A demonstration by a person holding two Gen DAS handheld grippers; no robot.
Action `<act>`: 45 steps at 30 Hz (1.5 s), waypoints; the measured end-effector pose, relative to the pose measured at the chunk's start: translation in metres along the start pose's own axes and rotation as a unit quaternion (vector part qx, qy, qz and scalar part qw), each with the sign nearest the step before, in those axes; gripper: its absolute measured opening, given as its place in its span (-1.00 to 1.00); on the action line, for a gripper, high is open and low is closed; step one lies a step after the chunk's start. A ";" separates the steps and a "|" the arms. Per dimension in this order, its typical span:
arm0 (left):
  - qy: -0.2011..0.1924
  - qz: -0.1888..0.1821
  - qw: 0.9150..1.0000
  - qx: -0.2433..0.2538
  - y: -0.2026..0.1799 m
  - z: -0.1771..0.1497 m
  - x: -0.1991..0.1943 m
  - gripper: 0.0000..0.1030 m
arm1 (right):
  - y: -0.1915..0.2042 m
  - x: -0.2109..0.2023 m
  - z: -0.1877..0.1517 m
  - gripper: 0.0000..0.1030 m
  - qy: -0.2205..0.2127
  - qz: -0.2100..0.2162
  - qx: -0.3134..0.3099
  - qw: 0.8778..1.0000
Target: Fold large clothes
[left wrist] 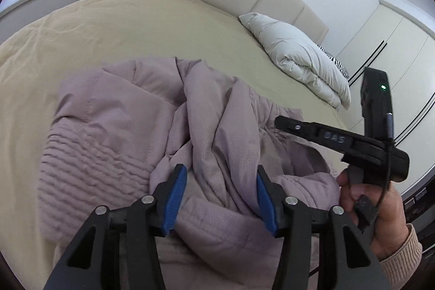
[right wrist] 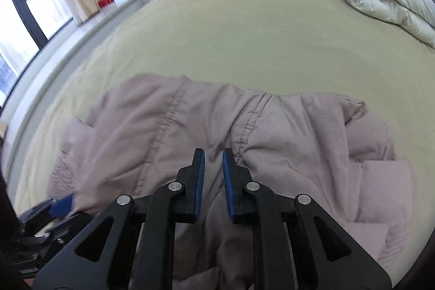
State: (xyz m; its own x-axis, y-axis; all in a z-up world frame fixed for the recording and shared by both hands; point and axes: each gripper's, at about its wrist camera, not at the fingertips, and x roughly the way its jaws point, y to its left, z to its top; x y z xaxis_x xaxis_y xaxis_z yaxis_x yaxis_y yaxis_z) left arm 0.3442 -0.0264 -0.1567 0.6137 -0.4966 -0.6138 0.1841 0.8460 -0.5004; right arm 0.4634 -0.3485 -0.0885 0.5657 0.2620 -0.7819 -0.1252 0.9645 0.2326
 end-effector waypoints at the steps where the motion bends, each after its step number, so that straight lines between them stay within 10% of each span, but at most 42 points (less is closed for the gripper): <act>1: -0.017 0.001 1.000 0.006 0.001 -0.003 -0.018 0.05 | 0.005 -0.022 -0.004 -0.73 -0.025 0.019 -0.005 1.000; 5: -0.057 0.013 0.998 -0.002 0.017 -0.016 -0.072 0.08 | 0.037 -0.070 -0.041 -0.73 -0.069 0.035 -0.048 0.996; 10: -0.052 0.025 0.998 -0.022 0.038 -0.032 -0.112 0.12 | 0.086 0.019 -0.106 -0.73 0.045 -0.041 -0.115 0.991; 16: -0.082 0.052 0.995 -0.003 0.053 -0.059 -0.197 0.39 | 0.075 -0.004 -0.113 -0.73 0.020 0.003 -0.028 0.999; 21: -0.105 0.097 0.989 0.050 0.062 -0.089 -0.272 0.91 | 0.076 -0.113 -0.135 -0.73 -0.095 0.082 0.012 0.992; 27: -0.025 0.076 0.997 0.015 0.080 -0.138 -0.297 0.92 | 0.071 -0.193 -0.196 -0.59 -0.085 0.137 0.042 0.986; 29: 0.004 0.053 0.999 -0.012 0.086 -0.163 -0.300 0.92 | 0.061 -0.212 -0.223 -0.17 -0.080 0.171 0.073 0.979; 31: 0.035 0.038 0.998 -0.036 0.092 -0.187 -0.300 0.92 | 0.054 -0.230 -0.253 0.85 -0.083 0.194 0.107 0.972; 45: 0.210 0.007 0.977 -0.044 0.082 -0.276 -0.272 0.92 | -0.035 -0.299 -0.427 0.87 -0.016 0.155 0.192 0.969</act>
State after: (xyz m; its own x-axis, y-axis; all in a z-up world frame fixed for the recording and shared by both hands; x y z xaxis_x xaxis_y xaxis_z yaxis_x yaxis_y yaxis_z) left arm -0.0200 0.1246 -0.1993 0.2423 -0.5366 -0.8083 0.0995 0.8425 -0.5295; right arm -0.0494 -0.4461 -0.1103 0.5744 0.5302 -0.6237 0.0158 0.7545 0.6561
